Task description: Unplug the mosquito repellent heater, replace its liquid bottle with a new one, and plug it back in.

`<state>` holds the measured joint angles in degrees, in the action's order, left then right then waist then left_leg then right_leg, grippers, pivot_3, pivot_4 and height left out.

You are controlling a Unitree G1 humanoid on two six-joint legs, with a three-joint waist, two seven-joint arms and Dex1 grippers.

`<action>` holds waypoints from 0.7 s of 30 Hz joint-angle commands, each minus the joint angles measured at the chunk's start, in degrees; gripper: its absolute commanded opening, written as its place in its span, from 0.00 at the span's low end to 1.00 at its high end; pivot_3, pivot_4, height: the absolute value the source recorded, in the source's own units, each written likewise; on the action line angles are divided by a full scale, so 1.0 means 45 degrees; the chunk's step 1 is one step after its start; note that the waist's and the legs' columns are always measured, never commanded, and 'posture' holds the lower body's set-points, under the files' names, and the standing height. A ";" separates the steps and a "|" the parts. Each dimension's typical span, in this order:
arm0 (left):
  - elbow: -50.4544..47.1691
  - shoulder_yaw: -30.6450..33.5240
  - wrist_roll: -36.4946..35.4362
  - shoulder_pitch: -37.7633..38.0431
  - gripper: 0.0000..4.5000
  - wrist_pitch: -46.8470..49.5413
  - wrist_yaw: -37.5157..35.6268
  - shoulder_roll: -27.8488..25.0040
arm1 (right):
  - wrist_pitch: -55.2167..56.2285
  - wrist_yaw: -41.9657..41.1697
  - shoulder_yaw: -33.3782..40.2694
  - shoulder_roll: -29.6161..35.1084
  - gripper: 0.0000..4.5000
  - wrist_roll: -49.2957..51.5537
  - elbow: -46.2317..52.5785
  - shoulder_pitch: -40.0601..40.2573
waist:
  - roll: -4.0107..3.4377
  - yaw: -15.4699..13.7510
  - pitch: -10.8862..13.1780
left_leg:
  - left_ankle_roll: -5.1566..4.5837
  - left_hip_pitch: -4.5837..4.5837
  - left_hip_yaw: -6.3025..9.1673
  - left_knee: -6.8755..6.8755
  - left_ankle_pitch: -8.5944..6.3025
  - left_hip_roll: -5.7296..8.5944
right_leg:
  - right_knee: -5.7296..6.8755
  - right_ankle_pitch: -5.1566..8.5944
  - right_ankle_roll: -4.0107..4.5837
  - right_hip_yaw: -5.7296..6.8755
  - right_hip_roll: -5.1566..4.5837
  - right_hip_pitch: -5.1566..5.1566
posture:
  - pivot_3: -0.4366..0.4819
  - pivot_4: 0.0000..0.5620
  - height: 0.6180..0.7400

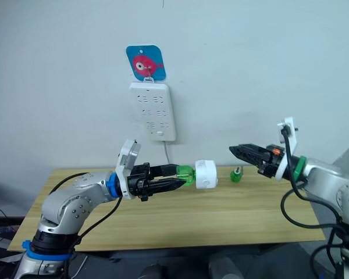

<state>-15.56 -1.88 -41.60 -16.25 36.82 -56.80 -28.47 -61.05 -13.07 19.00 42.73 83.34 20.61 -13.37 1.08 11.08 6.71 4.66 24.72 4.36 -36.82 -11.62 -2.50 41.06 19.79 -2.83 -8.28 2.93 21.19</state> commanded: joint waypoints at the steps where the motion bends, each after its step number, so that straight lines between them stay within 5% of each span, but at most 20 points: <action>1: -0.0305 -0.0006 0.1412 0.0185 0.50 -0.2335 0.0860 0.0852 | 0.0768 0.1766 0.1084 -0.0574 0.87 0.1734 0.1413 0.1857 | 0.0006 0.0001 -0.0007 | 0.0000 -0.0001 0.0001 -0.0001 0.0000 -0.0003 | 0.0001 0.0000 0.0000 0.0001 0.0000 -0.0007 | 0.24 0.10 1.00; 3: -0.0162 -0.0221 0.2245 0.0360 0.50 -0.3518 0.1029 0.1219 | 0.1451 0.3027 0.1062 -0.1162 1.00 0.2667 0.2204 0.2986 | -0.0004 0.0013 -0.0013 | 0.0000 -0.0003 0.0000 -0.0006 0.0000 -0.0003 | 0.0002 0.0000 0.0000 -0.0004 0.0003 -0.0006 | 0.24 0.10 1.00; 12: 0.0644 -0.0871 0.4238 0.0864 0.50 -0.6881 0.1847 0.2684 | 0.4949 0.8308 -0.1929 -0.4371 1.00 0.4269 0.4038 0.3401 | -0.0107 0.0345 -0.0140 | 0.0000 -0.0027 -0.0055 -0.0001 0.0000 -0.0006 | 0.0001 -0.0001 -0.0003 -0.0071 0.0006 -0.0005 | 0.22 0.10 1.00; 21: 0.0915 -0.0872 0.4130 0.0730 0.50 -0.6773 0.2610 0.3202 | 0.6105 0.9037 -0.3376 -0.5217 1.00 0.3989 0.3906 0.2222 | -0.0115 0.0363 -0.0151 | -0.0001 -0.0022 -0.0045 0.0021 -0.0001 -0.0003 | -0.0002 0.0000 -0.0004 -0.0063 0.0006 0.0003 | 0.22 0.10 1.00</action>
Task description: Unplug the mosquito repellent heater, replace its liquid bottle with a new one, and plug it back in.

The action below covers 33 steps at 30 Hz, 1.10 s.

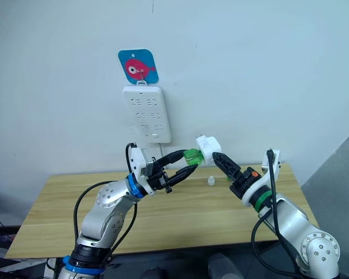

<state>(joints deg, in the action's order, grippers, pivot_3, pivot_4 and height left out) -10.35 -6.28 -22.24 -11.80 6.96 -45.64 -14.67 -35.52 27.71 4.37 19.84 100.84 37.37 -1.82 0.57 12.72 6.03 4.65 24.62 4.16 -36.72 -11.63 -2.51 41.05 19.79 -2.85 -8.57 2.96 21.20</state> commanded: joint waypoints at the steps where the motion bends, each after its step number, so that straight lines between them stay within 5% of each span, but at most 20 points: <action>1: -0.0296 0.0098 -0.0311 -0.0255 0.50 0.0045 0.0159 0.0175 | 0.0511 -0.0142 -0.0275 -0.0301 1.00 -0.0138 -0.0039 -0.0597 | 0.0000 0.0002 0.0000 | 0.0000 0.0000 0.0000 0.0000 0.0000 0.0000 | 0.0000 0.0000 0.0000 0.0000 0.0000 -0.0001 | 0.21 0.10 1.00; 24: -0.0725 0.0058 -0.0656 -0.0231 0.50 0.0587 0.0438 0.0292 | 0.0513 -0.1245 -0.0940 -0.2208 1.00 -0.2270 -0.2656 -0.2628 | -0.0010 0.0011 -0.0011 | 0.0000 -0.0004 0.0006 0.0007 0.0000 -0.0001 | 0.0001 0.0000 0.0000 0.0006 0.0003 -0.0001 | 0.24 0.10 1.00; 28: -0.0780 0.0043 -0.0640 -0.0171 0.50 0.0587 0.0445 0.0263 | 0.0489 -0.1330 -0.0871 -0.2448 0.74 -0.2344 -0.2703 -0.2630 | -0.0010 0.0010 -0.0011 | 0.0000 -0.0003 0.0006 0.0008 0.0000 -0.0001 | 0.0001 0.0000 0.0000 0.0007 0.0003 0.0000 | 0.25 0.10 1.00; 33: -0.0796 -0.0043 -0.0346 -0.0092 0.50 0.0487 0.0670 0.0183 | 0.0413 -0.1385 -0.0826 -0.2587 0.70 -0.2330 -0.2722 -0.2678 | -0.0011 0.0005 -0.0012 | 0.0000 -0.0003 0.0009 0.0007 0.0000 -0.0001 | 0.0001 0.0000 0.0000 0.0009 0.0003 0.0000 | 0.25 0.09 1.00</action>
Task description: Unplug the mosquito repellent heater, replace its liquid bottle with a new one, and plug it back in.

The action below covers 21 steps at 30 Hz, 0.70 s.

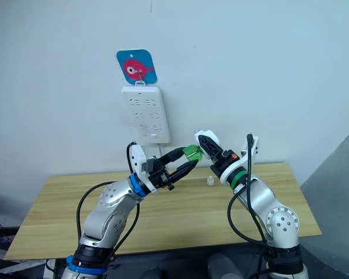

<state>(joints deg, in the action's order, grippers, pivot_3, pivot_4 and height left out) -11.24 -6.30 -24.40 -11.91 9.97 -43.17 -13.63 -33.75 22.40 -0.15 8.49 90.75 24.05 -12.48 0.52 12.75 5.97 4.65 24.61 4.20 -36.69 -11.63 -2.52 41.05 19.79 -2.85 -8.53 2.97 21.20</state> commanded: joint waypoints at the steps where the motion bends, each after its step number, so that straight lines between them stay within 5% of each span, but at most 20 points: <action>1: -0.0572 -0.0052 -0.0014 -0.0081 0.50 -0.0136 0.0004 -0.0037 | 0.0016 -0.0212 0.0184 -0.0080 0.70 -0.0079 0.0243 -0.0319 | 0.0000 -0.0001 0.0000 | 0.0000 0.0000 0.0000 0.0000 0.0000 0.0000 | 0.0000 0.0000 0.0000 0.0001 0.0000 0.0000 | 0.25 0.09 1.00; 8: -0.0651 0.0049 0.0088 0.0052 0.50 -0.0054 -0.0050 -0.0439 | 0.0026 -0.0313 0.0241 -0.0175 0.70 -0.0143 0.0239 -0.0391 | 0.0000 0.0000 0.0000 | 0.0000 0.0000 0.0001 0.0001 0.0000 -0.0001 | 0.0000 0.0000 0.0000 0.0001 0.0000 0.0001 | 0.25 0.09 1.00; 9: -0.0676 0.0126 0.0092 0.0118 0.66 0.0000 -0.0022 -0.0553 | 0.0068 -0.0319 0.0267 -0.0209 0.70 -0.0183 0.0258 -0.0386 | 0.0000 0.0002 0.0000 | 0.0000 -0.0001 0.0001 0.0001 0.0000 -0.0001 | 0.0000 0.0000 0.0000 0.0001 0.0000 0.0001 | 0.25 0.09 1.00; 12: -0.0914 0.0539 -0.0244 0.0556 0.86 0.0880 0.0101 -0.1216 | 0.0155 -0.0423 0.0384 -0.0228 0.69 -0.0367 0.0336 -0.0377 | -0.0002 0.0018 -0.0001 | 0.0000 0.0000 0.0000 0.0004 0.0000 -0.0003 | 0.0000 0.0000 0.0000 0.0000 0.0000 0.0005 | 0.24 0.09 1.00; 21: -0.1150 0.3132 -0.1735 0.1594 0.86 0.3050 -0.0596 -0.4167 | -0.0430 -0.2276 0.0013 0.1919 0.69 -0.3778 0.1362 -0.0749 | -0.0005 0.0023 0.0002 | 0.0001 0.0004 -0.0002 0.0032 0.0001 -0.0011 | 0.0001 0.0001 0.0003 0.0001 -0.0001 0.0033 | 0.25 0.10 1.00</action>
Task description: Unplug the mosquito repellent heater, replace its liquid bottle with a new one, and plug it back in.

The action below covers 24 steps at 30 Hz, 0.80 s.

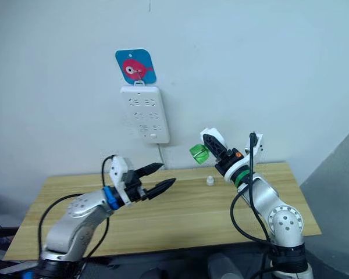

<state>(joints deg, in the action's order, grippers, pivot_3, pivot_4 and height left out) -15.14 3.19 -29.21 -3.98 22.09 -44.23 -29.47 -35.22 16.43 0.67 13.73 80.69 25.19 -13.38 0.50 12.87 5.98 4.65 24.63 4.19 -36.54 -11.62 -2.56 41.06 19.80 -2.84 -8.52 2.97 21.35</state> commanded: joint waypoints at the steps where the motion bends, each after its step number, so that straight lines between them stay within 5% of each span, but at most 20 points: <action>1: 0.0070 0.1524 -0.0855 -0.0347 0.86 0.0552 -0.0651 -0.1160 | -0.0053 -0.1433 -0.0459 0.1267 0.69 -0.2613 0.1366 -0.0601 | 0.0000 -0.0005 0.0000 | 0.0000 0.0000 -0.0002 0.0000 0.0000 0.0001 | -0.0001 0.0000 0.0000 -0.0002 0.0000 0.0000 | 0.25 0.10 1.00; 11: 0.4363 0.2593 -0.0579 -0.3315 0.86 0.0300 -0.2065 -0.2905 | 0.0296 -0.4037 -0.1906 0.2456 0.69 -0.7447 0.2516 -0.1318 | 0.0011 -0.0061 0.0004 | 0.0001 -0.0014 -0.0009 0.0058 0.0001 0.0002 | -0.0016 0.0002 0.0004 0.0004 -0.0002 0.0013 | 0.26 0.11 1.00; 24: 0.8111 0.1406 0.0302 -0.7017 0.86 0.0529 -0.3595 -0.2649 | -0.0434 -0.4856 -0.1809 0.1977 0.69 -0.8480 0.3069 -0.1197 | 0.0020 -0.0030 0.0005 | 0.0003 -0.0008 0.0030 0.0098 0.0002 0.0002 | -0.0017 0.0002 0.0008 0.0052 -0.0002 0.0018 | 0.23 0.12 1.00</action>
<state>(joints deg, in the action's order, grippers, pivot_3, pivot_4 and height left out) 21.01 9.74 -28.08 -33.97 24.71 -59.68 -41.65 -37.44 -4.86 -8.54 23.00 42.80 35.97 -18.57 0.59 12.73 6.00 4.67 24.59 4.32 -36.10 -11.62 -2.55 40.98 19.81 -2.81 -8.29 2.95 21.41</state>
